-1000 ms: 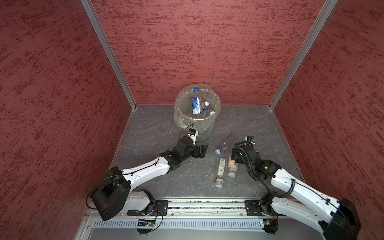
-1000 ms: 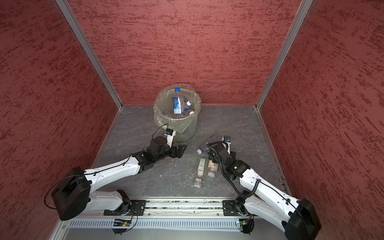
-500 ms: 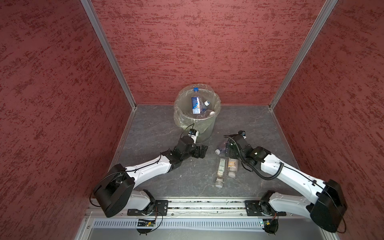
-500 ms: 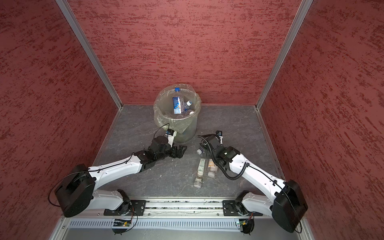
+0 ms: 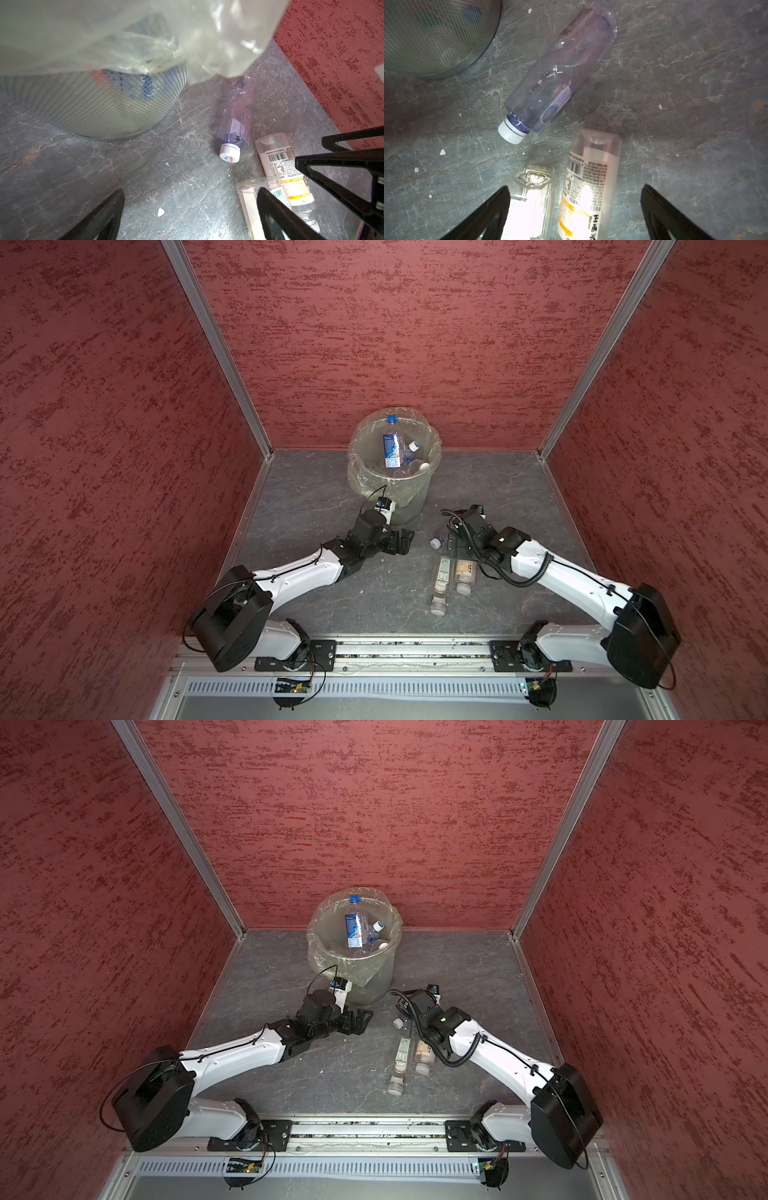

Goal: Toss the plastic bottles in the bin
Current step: 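Lower the right gripper around the lying white-and-yellow-label bottle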

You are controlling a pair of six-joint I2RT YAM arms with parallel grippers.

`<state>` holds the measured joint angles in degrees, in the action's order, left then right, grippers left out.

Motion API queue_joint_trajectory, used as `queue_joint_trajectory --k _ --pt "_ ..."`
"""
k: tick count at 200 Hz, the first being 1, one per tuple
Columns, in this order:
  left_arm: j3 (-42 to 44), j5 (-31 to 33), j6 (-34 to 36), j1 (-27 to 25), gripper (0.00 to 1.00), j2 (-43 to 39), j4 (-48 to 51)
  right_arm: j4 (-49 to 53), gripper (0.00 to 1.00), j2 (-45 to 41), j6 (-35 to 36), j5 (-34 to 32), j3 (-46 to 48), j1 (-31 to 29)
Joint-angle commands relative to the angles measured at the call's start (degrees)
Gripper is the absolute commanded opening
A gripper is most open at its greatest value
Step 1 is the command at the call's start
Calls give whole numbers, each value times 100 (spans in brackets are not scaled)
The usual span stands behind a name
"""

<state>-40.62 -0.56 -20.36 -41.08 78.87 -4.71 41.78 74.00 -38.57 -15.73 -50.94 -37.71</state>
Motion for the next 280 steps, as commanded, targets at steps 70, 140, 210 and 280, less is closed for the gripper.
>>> queue_joint_trajectory --k 70,140,210,280 --pt "-169 -183 -117 131 99 64 78 381 99 330 224 550 -341 245" --pt "-152 -186 -125 177 99 -47 127 576 97 488 310 670 -178 505" --pt "-130 -233 -175 206 99 -65 129 325 83 330 308 1050 208 617" --pt "-152 -278 -211 218 99 45 86 235 77 322 314 1022 506 633"
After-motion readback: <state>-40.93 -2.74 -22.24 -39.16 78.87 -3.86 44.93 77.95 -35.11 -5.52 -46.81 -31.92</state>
